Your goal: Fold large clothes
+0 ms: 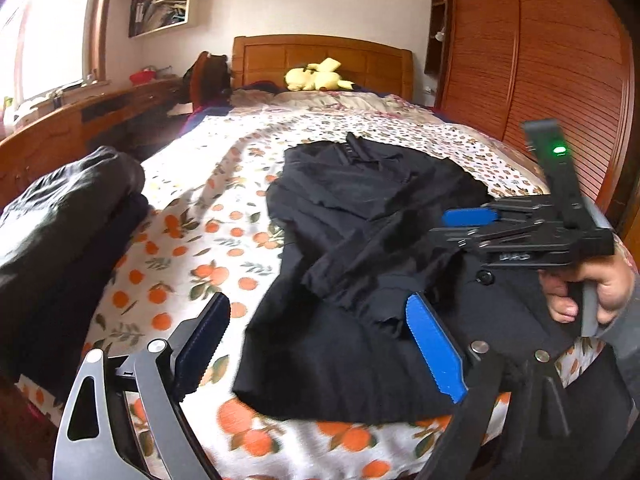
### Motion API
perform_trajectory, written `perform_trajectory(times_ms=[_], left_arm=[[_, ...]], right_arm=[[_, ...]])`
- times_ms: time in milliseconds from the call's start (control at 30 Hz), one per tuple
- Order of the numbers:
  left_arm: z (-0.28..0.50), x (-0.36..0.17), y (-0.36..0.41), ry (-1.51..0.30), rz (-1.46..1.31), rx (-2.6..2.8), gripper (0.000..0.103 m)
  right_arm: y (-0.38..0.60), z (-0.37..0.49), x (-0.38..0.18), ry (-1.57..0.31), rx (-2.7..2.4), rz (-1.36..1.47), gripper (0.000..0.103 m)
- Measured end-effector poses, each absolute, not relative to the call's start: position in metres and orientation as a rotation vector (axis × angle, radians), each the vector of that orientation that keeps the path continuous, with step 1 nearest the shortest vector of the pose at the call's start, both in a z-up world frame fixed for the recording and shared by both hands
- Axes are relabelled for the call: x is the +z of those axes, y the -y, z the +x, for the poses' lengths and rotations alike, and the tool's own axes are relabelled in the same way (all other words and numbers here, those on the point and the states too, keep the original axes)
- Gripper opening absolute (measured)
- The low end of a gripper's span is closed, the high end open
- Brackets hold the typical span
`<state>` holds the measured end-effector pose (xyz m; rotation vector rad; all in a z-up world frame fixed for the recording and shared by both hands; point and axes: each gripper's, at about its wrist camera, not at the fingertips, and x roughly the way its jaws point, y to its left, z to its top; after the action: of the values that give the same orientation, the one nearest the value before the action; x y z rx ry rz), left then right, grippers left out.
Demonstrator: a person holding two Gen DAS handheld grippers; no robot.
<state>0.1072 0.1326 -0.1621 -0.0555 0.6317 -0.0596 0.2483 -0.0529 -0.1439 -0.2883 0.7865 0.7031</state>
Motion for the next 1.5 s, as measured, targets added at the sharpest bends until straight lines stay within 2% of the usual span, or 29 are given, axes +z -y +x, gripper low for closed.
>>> perform_trajectory(times_ms=[300, 500, 533, 667, 700, 733, 867, 900, 933, 1200, 1267, 1333, 1500], left_arm=[[0.097, -0.176, -0.156, -0.655, -0.064, -0.033, 0.091], [0.102, -0.186, -0.16, -0.678, -0.061, -0.033, 0.091], [0.103, -0.188, -0.16, -0.68, -0.063, -0.034, 0.084], [0.106, -0.197, -0.16, -0.697, -0.06, -0.034, 0.071], [0.106, -0.2, -0.16, -0.704, -0.062, -0.032, 0.063], [0.106, -0.203, -0.16, -0.71, -0.063, -0.028, 0.059], [0.106, -0.211, -0.164, -0.729, -0.074, -0.013, 0.056], [0.106, -0.212, -0.164, -0.733, -0.078, -0.012, 0.055], [0.105, -0.213, -0.165, -0.734, -0.083, -0.011, 0.055], [0.104, -0.215, -0.166, -0.746, -0.084, -0.008, 0.055], [0.105, -0.216, -0.165, -0.75, -0.083, -0.007, 0.055], [0.105, -0.217, -0.166, -0.752, -0.089, -0.007, 0.055], [0.107, -0.217, -0.166, -0.758, -0.101, 0.0, 0.055]], right_arm=[[0.01, 0.256, -0.199, -0.964, 0.733, -0.396, 0.044], [0.042, 0.236, -0.17, -0.896, 0.724, -0.326, 0.045], [0.053, 0.228, -0.163, -0.878, 0.73, -0.318, 0.047], [0.109, 0.201, -0.143, -0.829, 0.67, -0.305, 0.056], [0.126, 0.195, -0.14, -0.823, 0.647, -0.296, 0.06], [0.138, 0.191, -0.138, -0.819, 0.628, -0.29, 0.063], [0.2, 0.173, -0.13, -0.797, 0.512, -0.263, 0.075], [0.211, 0.17, -0.13, -0.796, 0.492, -0.253, 0.081], [0.224, 0.166, -0.131, -0.796, 0.473, -0.238, 0.082], [0.303, 0.149, -0.154, -0.863, 0.308, -0.157, 0.081], [0.313, 0.146, -0.16, -0.879, 0.295, -0.135, 0.076], [0.319, 0.143, -0.166, -0.894, 0.293, -0.116, 0.066], [0.322, 0.144, -0.175, -0.921, 0.31, -0.101, 0.049]])
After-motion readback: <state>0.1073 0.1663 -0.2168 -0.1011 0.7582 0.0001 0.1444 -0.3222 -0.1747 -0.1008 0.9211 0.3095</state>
